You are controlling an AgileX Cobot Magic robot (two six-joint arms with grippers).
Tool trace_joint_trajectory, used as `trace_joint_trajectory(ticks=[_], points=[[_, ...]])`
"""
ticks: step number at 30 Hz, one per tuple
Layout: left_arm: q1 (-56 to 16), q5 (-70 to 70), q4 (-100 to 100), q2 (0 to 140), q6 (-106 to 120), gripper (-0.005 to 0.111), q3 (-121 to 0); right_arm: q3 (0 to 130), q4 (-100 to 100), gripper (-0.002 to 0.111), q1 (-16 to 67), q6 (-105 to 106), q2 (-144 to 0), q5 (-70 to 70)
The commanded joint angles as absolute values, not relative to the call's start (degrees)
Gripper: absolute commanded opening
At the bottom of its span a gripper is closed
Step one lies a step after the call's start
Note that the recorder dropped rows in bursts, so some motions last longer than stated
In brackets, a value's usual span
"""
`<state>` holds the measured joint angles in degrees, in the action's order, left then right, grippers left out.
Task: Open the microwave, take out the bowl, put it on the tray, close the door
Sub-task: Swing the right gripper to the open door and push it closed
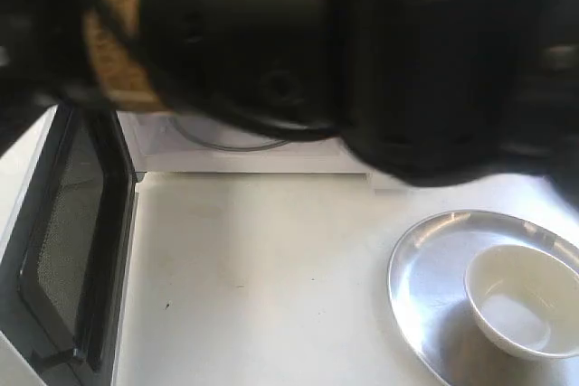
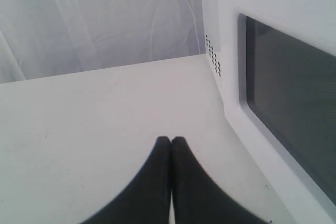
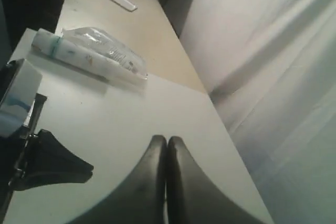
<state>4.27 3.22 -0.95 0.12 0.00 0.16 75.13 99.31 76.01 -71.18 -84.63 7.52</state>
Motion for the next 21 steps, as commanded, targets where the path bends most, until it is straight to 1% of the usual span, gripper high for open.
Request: trace_joint_trajectory(ticks=[1, 4, 7, 9, 12, 16, 21], points=[[4.2, 3.52, -0.5, 0.0, 0.0, 0.0, 0.0, 81.0, 99.95, 0.0, 76.63, -69.41, -93.66, 2.29], [4.2, 3.52, -0.5, 0.0, 0.0, 0.0, 0.0, 85.5, 99.95, 0.0, 77.79, -70.43, -98.48, -9.3], [4.2, 3.52, -0.5, 0.0, 0.0, 0.0, 0.0, 89.61, 99.95, 0.0, 78.03, -74.82, -101.93, -15.64], [4.2, 3.52, -0.5, 0.0, 0.0, 0.0, 0.0, 91.3, 99.95, 0.0, 78.12, -79.05, -103.6, -15.3], [4.2, 3.52, -0.5, 0.0, 0.0, 0.0, 0.0, 92.93, 99.95, 0.0, 78.84, -72.99, -106.47, -13.41], [4.2, 3.52, -0.5, 0.0, 0.0, 0.0, 0.0, 93.18, 99.95, 0.0, 79.89, -68.94, -109.42, -23.35], [4.2, 3.52, -0.5, 0.0, 0.0, 0.0, 0.0, 91.43, 98.52, 0.0, 79.97, -65.4, -109.86, -24.03]])
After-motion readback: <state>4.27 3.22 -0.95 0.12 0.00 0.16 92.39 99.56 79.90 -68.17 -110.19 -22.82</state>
